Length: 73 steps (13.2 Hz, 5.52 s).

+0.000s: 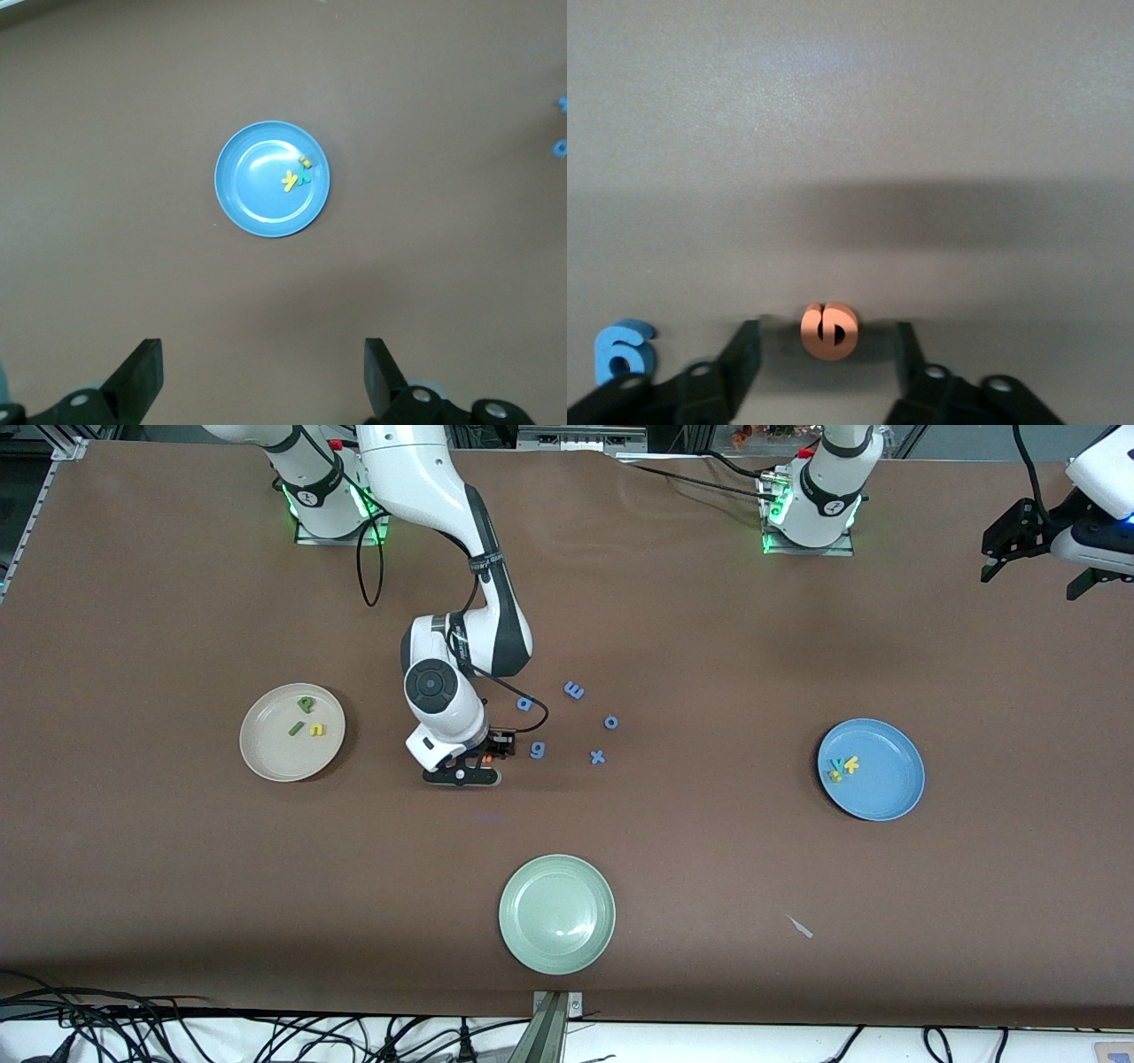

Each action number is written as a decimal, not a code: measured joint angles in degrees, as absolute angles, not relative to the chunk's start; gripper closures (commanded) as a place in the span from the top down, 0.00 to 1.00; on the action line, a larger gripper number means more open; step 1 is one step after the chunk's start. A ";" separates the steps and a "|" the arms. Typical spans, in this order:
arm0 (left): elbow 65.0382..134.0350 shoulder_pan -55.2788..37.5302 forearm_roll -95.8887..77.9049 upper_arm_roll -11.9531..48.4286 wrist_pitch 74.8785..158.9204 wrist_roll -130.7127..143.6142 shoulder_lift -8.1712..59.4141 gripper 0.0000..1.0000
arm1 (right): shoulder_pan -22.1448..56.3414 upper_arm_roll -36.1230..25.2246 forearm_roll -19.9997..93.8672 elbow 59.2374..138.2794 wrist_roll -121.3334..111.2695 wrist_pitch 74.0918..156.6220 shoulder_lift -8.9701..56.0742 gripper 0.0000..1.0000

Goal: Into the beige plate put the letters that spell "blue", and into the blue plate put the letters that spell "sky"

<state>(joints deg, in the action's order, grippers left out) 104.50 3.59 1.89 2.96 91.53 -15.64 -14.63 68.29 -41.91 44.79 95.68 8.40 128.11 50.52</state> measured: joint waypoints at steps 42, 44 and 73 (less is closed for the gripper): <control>85.15 -6.57 -2.20 -5.11 76.33 0.81 0.99 1.00 | 65.04 -75.06 45.22 102.74 -30.77 91.24 47.28 1.00; 85.17 -6.58 -2.20 -5.11 76.30 0.81 0.99 1.00 | 63.88 -75.71 45.22 100.97 -30.78 88.55 47.22 1.00; 85.21 -6.86 -2.22 -5.01 76.21 0.81 0.99 1.00 | 8.43 -13.28 0.71 90.76 -13.20 82.73 2.51 1.00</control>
<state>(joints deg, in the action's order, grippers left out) 85.21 -6.86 -2.22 -5.01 76.21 0.81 0.99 8.43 -13.28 0.71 90.76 -13.20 82.73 2.51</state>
